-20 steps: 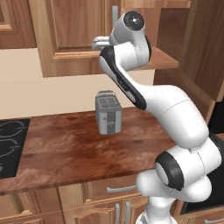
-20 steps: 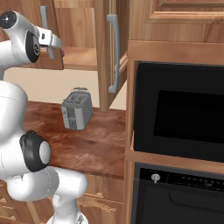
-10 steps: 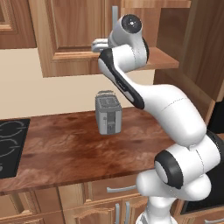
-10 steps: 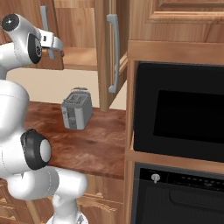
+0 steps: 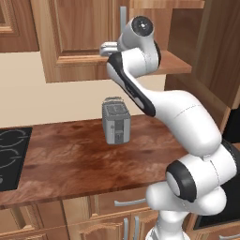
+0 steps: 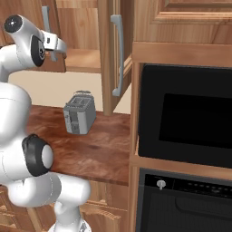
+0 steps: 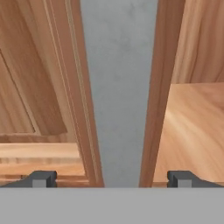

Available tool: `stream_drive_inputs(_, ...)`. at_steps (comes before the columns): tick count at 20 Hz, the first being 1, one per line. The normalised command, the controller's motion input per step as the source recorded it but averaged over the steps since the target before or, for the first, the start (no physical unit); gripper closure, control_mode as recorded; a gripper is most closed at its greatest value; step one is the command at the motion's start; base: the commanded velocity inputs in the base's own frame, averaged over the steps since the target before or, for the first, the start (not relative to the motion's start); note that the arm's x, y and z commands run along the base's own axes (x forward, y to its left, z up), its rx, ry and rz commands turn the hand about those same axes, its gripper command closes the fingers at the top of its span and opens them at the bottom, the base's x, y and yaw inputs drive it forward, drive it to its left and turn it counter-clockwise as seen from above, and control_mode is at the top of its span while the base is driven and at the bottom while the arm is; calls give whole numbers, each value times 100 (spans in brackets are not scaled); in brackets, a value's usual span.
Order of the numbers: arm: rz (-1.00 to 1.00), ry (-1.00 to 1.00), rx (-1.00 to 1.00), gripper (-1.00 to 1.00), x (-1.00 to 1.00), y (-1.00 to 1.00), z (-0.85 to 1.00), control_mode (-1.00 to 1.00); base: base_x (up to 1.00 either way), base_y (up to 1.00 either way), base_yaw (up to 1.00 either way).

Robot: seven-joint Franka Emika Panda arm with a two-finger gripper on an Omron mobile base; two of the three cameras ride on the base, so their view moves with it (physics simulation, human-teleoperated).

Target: Open the cabinet. Pick the bar soap and place it next to the sink. Then close the cabinet.

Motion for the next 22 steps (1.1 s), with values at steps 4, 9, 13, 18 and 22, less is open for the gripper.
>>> stream_drive_inputs(4,0,0,0,-100,29,0,-19,-100,0,0,0)
stream_drive_inputs(9,0,-6,0,-100,37,0,-27,-100,0,0,0)
stream_drive_inputs(13,0,-22,0,-100,54,0,-53,-100,0,0,0)
stream_drive_inputs(18,0,-18,0,-100,69,0,-49,-100,0,0,0)
stream_drive_inputs(22,-1,3,-1,-100,89,0,-11,-100,0,0,0)
